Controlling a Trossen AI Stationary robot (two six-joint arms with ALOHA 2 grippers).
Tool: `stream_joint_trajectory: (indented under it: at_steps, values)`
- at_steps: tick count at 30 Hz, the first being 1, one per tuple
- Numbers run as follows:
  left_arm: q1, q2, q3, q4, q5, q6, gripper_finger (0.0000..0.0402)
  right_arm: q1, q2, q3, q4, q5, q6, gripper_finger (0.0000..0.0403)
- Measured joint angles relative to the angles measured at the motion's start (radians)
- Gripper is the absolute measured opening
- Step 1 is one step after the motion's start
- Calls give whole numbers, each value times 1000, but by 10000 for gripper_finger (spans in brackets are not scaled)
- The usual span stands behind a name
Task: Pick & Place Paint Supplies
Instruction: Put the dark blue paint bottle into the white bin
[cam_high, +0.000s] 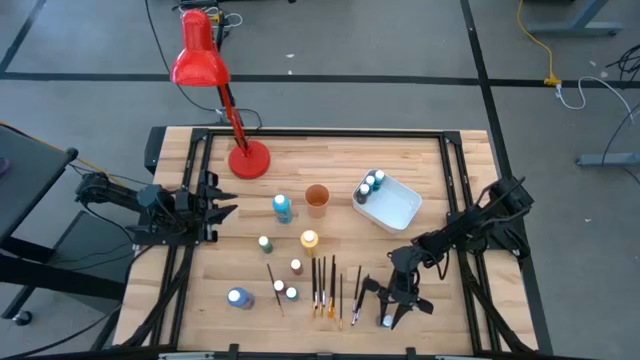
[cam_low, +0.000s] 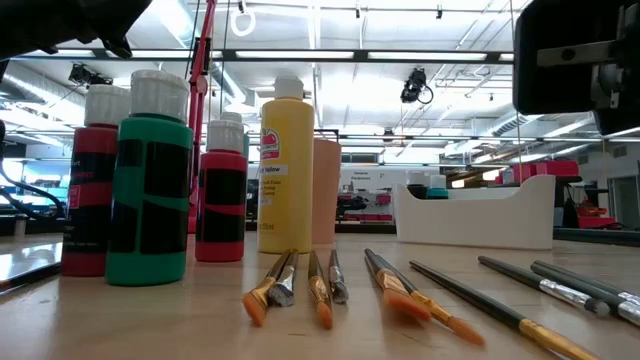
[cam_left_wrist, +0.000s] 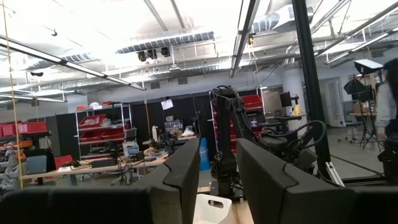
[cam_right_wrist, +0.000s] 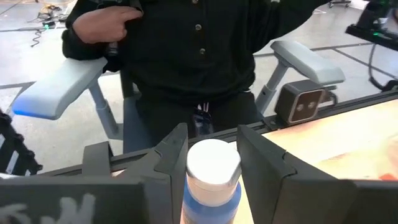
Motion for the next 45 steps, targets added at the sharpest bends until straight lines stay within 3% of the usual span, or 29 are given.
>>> stream_joint_trajectory:
  at_steps: [6, 10, 14, 18, 22, 26, 31, 45]
  values:
    - [0, 0, 0, 0, 0, 3, 116, -25, -89, 0, 17, -1, 91, 120]
    - [0, 0, 0, 0, 0, 6, 116, -66, -204, 0, -6, 3, 61, 119]
    - [0, 0, 0, -1, 0, 6, 116, -118, -343, 0, -104, 103, 44, 120]
    - [0, 0, 0, -2, 0, 7, 116, -178, -481, 0, -289, 299, -62, 120]
    - [0, 0, 0, -18, 0, 7, 116, -224, -585, 1, -404, 610, -142, 120]
    - [0, 0, 0, -44, 0, 7, 116, -265, -626, 1, -453, 943, -112, 120]
    - [0, 0, 0, -107, 0, 6, 116, -316, -623, 1, -516, 1237, 32, 120]
    - [0, 0, 0, -146, 0, 0, 116, -336, -622, 1, -702, 1334, 288, 121]
